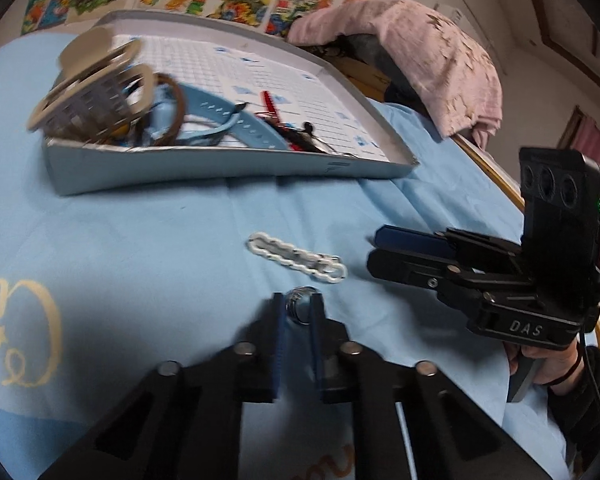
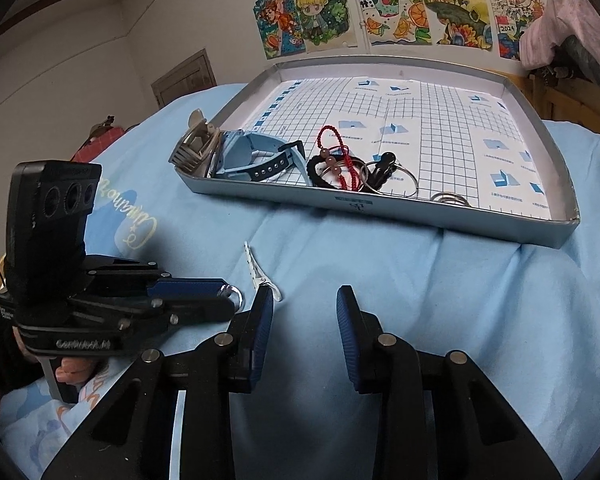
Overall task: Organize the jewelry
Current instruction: 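Grasp the small silver ring with the left gripper while the right gripper grasps the hairpin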
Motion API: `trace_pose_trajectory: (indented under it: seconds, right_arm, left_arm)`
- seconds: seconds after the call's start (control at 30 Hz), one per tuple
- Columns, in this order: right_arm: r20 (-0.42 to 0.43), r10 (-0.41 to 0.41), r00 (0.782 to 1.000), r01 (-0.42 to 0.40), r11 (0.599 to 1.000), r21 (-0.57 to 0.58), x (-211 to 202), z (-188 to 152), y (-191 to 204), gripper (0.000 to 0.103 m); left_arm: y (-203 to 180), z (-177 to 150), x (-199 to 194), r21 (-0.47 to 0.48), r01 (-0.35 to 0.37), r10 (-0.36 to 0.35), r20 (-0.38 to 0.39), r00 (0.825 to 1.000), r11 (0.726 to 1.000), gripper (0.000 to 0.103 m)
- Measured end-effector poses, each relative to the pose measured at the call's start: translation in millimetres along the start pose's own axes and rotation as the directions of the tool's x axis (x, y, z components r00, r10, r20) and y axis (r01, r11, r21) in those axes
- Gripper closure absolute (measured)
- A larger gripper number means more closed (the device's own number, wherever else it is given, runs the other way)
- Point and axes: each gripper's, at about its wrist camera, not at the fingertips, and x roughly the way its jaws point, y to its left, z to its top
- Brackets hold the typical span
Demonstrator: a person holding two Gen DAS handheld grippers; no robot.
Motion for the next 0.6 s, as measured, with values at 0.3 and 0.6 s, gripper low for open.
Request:
trace_pose_trajectory:
  seconds: [0.3, 0.6]
  right_arm:
    - [-0.045, 0.013, 0.999, -0.015, 0.999, -0.051, 13, 4, 12, 0.074]
    - [-0.103, 0.012, 0.995, -0.024, 0.993, -0.113, 35, 13, 26, 0.074]
  left_arm:
    - [9, -7, -5, -0.045, -0.019, 0.021, 0.051, 0.999, 0.999, 0.095]
    - [25, -13, -11, -0.123, -0.013, 0.025, 0.102, 0.995, 0.992, 0.095]
